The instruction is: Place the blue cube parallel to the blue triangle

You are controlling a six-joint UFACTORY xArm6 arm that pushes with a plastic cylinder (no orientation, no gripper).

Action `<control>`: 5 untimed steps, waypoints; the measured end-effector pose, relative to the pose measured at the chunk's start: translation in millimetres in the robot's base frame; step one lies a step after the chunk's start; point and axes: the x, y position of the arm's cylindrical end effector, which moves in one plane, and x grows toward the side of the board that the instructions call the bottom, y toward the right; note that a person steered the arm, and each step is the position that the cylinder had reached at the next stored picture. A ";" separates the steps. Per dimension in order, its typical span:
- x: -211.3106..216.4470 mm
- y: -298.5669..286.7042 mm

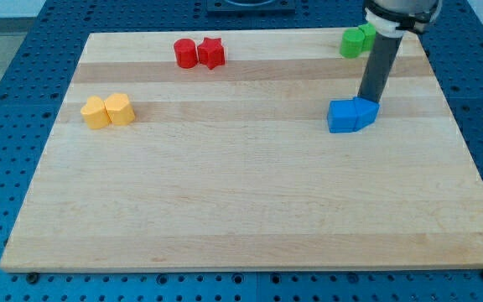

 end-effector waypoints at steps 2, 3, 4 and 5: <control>21.3 -18.8; 21.6 -44.8; 21.6 -75.4; 21.6 -110.7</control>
